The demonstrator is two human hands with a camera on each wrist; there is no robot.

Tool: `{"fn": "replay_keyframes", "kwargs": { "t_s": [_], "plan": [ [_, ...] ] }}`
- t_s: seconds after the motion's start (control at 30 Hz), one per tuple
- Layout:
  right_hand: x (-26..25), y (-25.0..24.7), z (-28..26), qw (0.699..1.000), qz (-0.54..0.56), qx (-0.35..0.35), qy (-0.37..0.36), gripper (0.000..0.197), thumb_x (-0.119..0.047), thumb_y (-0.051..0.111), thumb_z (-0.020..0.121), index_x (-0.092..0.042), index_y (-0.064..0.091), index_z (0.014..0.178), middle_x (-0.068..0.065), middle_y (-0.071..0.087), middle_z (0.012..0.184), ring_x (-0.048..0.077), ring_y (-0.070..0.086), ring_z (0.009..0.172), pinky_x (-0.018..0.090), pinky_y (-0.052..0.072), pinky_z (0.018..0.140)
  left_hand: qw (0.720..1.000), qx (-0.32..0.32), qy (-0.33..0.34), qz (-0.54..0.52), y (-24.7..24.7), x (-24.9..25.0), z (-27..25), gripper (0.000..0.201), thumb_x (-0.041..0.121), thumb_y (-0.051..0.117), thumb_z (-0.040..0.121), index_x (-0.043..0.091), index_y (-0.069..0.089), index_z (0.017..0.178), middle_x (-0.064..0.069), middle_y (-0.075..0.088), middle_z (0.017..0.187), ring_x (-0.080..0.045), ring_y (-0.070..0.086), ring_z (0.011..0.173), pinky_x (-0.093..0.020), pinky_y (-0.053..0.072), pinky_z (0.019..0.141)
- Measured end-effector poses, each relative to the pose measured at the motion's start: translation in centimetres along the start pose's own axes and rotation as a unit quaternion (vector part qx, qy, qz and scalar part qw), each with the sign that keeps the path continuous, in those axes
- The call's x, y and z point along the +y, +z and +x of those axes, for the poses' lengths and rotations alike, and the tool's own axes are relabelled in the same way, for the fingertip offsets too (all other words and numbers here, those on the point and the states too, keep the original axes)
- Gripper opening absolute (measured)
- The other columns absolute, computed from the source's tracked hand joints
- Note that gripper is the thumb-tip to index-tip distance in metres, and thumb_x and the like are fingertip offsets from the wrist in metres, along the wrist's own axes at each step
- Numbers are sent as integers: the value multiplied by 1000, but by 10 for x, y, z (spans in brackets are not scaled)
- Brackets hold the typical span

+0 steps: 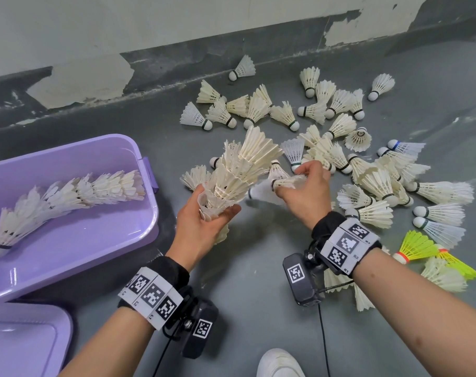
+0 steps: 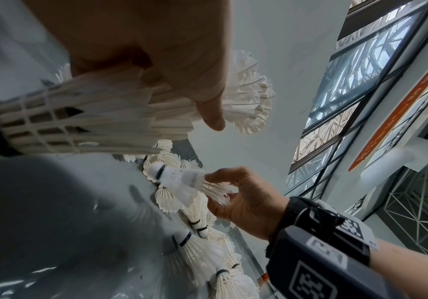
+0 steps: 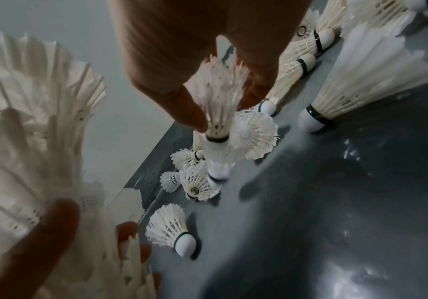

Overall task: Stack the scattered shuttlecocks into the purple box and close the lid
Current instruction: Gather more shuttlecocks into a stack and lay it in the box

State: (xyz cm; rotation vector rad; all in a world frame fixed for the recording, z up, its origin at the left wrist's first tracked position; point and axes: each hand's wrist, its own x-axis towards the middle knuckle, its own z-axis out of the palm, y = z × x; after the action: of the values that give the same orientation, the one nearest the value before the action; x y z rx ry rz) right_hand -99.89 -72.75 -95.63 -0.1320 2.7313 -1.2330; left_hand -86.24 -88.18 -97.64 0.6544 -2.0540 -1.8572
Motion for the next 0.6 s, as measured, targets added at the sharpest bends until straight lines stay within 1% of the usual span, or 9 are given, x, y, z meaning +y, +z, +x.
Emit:
{"fn": "replay_keyframes", "kwargs": {
  "t_s": [0.07, 0.13, 0.2, 0.27, 0.33, 0.4, 0.47, 0.5, 0.6],
  "plan": [
    [-2, 0, -2, 999, 3, 27, -23, 44, -20, 76, 72, -17, 45, 103, 7, 45, 113, 16, 44, 90, 13, 28, 68, 1000, -2, 1, 3, -1, 0, 0, 43, 17, 77, 77, 43, 54, 102, 35, 65, 89, 11, 61, 80, -4, 44, 70],
    [-8, -2, -1, 995, 52, 74, -48, 39, -25, 75, 75, -20, 46, 100, 6, 52, 110, 15, 50, 88, 14, 36, 66, 1000, -1, -5, 2, -1, 0, -1, 43, 17, 77, 77, 41, 55, 104, 34, 66, 87, 10, 61, 76, -4, 45, 67],
    [-20, -6, 0, 985, 121, 113, -53, 30, -30, 73, 79, -24, 50, 95, 2, 59, 103, 10, 56, 81, 10, 41, 59, 1000, 4, -11, -3, -1, 0, 0, 43, 18, 78, 76, 36, 56, 109, 30, 67, 87, 10, 61, 75, -4, 45, 66],
    [-36, -10, 2, 970, 189, 137, -67, 19, -31, 69, 83, -24, 54, 91, -7, 61, 90, 4, 55, 72, 13, 43, 58, 1000, 7, -14, -6, -1, -1, 0, 46, 19, 78, 75, 34, 55, 112, 28, 66, 91, 13, 61, 80, -3, 45, 70],
    [-54, -16, 4, 954, 242, 154, -92, 10, -29, 63, 88, -22, 56, 89, -9, 58, 83, 3, 52, 67, 18, 42, 58, 1000, 5, -17, 7, -1, -2, 1, 47, 24, 79, 74, 39, 55, 112, 29, 66, 96, 13, 61, 89, -6, 45, 78],
    [-70, -18, 6, 943, 268, 157, -121, 5, -30, 57, 90, -27, 56, 86, -2, 60, 84, 10, 53, 70, 24, 42, 61, 999, 0, -26, 21, -2, -1, 2, 44, 31, 79, 73, 46, 55, 107, 32, 66, 96, 10, 61, 91, -13, 48, 82],
    [-80, -16, 6, 946, 257, 136, -145, 7, -34, 54, 90, -34, 55, 83, 6, 63, 90, 21, 56, 75, 30, 45, 65, 999, -3, -30, 29, -3, 0, 3, 39, 35, 78, 73, 47, 56, 103, 32, 66, 96, 8, 62, 91, -17, 48, 81],
    [-82, -14, 5, 950, 240, 125, -155, 7, -35, 53, 89, -35, 55, 82, 8, 62, 91, 22, 55, 75, 30, 44, 65, 999, -6, -31, 28, -3, 0, 3, 38, 35, 78, 73, 45, 56, 103, 30, 67, 96, 6, 63, 90, -17, 48, 80],
    [-82, -14, 2, 956, 204, 119, -171, 9, -36, 50, 90, -31, 56, 85, 8, 61, 91, 14, 48, 73, 25, 38, 65, 999, -7, -31, 24, -6, 3, 2, 37, 33, 77, 73, 43, 57, 103, 25, 68, 96, 6, 64, 87, -13, 47, 77]
  ]
}}
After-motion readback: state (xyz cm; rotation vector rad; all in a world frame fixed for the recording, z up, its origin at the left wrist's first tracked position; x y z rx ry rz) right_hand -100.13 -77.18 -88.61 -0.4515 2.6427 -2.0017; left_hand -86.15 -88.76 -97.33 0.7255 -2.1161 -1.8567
